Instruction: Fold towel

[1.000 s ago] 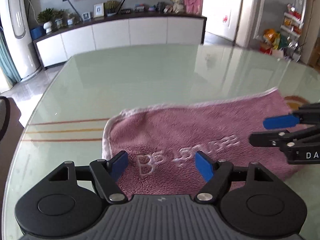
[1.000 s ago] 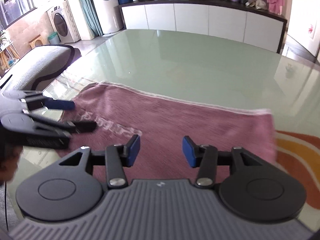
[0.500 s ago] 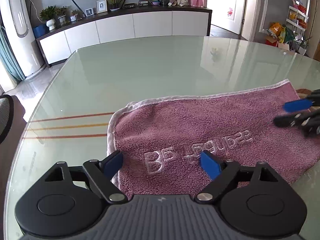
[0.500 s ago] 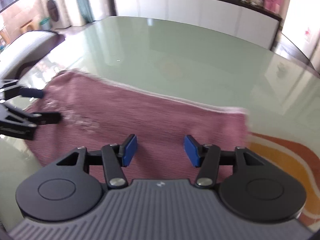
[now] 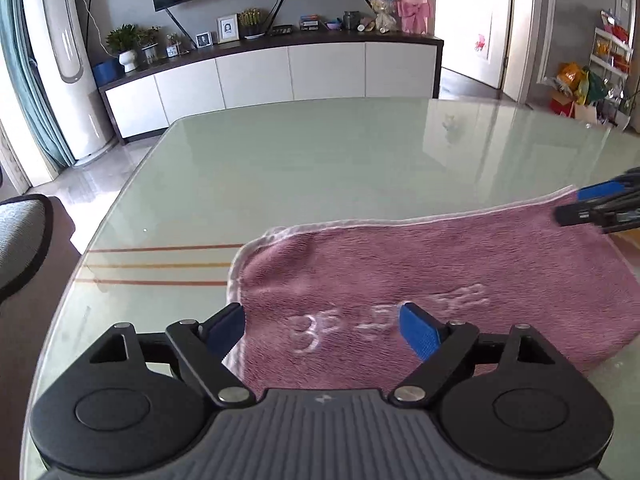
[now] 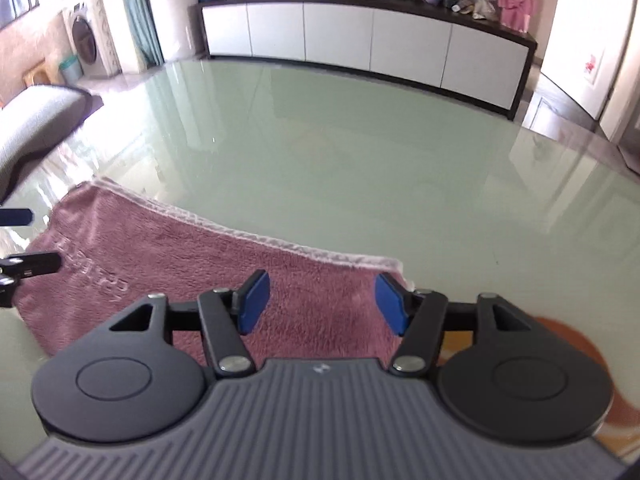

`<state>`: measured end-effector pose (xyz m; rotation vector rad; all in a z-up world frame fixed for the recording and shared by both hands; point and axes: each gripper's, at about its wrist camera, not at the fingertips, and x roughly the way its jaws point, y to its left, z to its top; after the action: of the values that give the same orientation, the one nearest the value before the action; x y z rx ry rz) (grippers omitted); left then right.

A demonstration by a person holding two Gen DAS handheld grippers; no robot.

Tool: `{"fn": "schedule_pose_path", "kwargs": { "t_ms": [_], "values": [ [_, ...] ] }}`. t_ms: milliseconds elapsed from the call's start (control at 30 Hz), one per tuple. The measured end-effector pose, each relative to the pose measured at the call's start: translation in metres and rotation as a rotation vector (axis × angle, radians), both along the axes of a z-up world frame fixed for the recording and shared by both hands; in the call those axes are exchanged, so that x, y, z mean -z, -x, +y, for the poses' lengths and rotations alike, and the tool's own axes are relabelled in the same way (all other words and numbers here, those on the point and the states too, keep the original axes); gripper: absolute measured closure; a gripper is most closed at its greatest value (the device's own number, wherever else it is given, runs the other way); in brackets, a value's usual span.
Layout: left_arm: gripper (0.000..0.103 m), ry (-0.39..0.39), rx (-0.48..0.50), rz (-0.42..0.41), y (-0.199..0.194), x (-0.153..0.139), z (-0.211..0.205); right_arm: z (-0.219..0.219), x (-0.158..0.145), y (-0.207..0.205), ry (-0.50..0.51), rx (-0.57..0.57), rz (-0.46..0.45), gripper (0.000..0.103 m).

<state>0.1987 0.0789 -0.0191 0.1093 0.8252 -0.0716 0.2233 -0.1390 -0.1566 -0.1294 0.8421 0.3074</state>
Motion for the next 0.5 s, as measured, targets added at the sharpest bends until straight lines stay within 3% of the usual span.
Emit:
{"fn": "schedule_pose_path", "kwargs": {
  "t_ms": [167,500],
  "values": [
    [0.016,-0.071,0.034,0.047,0.003,0.012,-0.011,0.001,0.012,-0.006,0.028,-0.008,0.050,0.041],
    [0.008,-0.046,0.011,0.080,-0.001,0.017,0.002,-0.004,0.013,-0.004,0.021,-0.005,0.071,0.039]
  ]
}}
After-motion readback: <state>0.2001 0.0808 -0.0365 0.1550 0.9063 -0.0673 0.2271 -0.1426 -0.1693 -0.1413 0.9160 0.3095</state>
